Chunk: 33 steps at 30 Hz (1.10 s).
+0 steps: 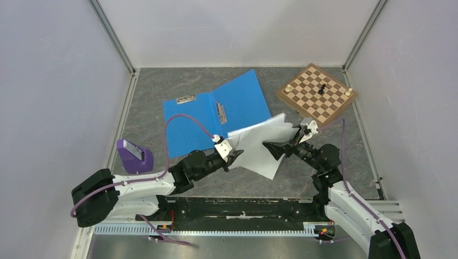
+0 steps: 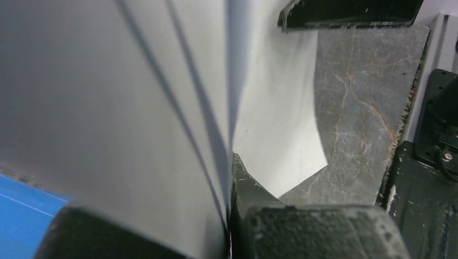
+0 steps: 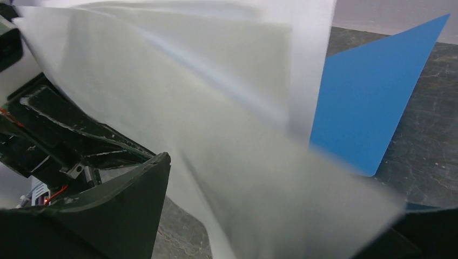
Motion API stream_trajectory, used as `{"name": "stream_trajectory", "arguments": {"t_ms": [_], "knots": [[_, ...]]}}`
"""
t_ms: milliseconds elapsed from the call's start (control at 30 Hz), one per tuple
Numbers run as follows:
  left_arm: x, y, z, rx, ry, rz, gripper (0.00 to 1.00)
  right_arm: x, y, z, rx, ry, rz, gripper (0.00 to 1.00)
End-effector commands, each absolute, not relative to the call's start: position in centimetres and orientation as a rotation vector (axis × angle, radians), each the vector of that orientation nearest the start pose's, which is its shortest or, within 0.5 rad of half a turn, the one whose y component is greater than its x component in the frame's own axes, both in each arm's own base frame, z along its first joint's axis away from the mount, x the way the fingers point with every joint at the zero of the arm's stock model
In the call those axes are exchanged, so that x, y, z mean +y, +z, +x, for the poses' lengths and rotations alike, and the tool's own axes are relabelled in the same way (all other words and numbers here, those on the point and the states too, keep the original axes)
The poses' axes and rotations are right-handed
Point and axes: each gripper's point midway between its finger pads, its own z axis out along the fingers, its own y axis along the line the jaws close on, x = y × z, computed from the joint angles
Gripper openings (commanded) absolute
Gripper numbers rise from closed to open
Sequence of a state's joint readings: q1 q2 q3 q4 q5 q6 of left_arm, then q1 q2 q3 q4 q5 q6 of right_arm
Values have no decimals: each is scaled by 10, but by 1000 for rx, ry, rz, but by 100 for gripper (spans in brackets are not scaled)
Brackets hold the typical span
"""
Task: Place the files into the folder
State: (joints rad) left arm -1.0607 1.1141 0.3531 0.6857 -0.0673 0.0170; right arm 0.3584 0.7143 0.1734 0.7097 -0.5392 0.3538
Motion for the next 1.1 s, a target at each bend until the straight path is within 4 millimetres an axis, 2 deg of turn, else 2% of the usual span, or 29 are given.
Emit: {"name": "stream_trajectory", "arguments": {"t_ms": [0, 67, 167, 233, 467, 733, 1067], "knots": [[-315, 215, 203, 1226, -632, 801, 2, 192, 240, 243, 1353, 874, -476, 83], [-315, 228, 210, 1176, -593, 782, 2, 189, 247, 251, 1340, 830, -467, 91], [-327, 233, 209, 1150, -622, 801, 2, 188, 253, 263, 1335, 786, -460, 98], [-331, 228, 207, 1154, -654, 801, 2, 188, 253, 267, 1335, 773, -460, 98], [-325, 207, 205, 1219, -684, 770, 4, 190, 244, 268, 1343, 770, -481, 98], [-319, 191, 208, 1281, -652, 770, 16, 196, 241, 264, 1343, 824, -492, 98], [-317, 186, 209, 1292, -655, 750, 29, 201, 240, 258, 1337, 866, -499, 98]]}}
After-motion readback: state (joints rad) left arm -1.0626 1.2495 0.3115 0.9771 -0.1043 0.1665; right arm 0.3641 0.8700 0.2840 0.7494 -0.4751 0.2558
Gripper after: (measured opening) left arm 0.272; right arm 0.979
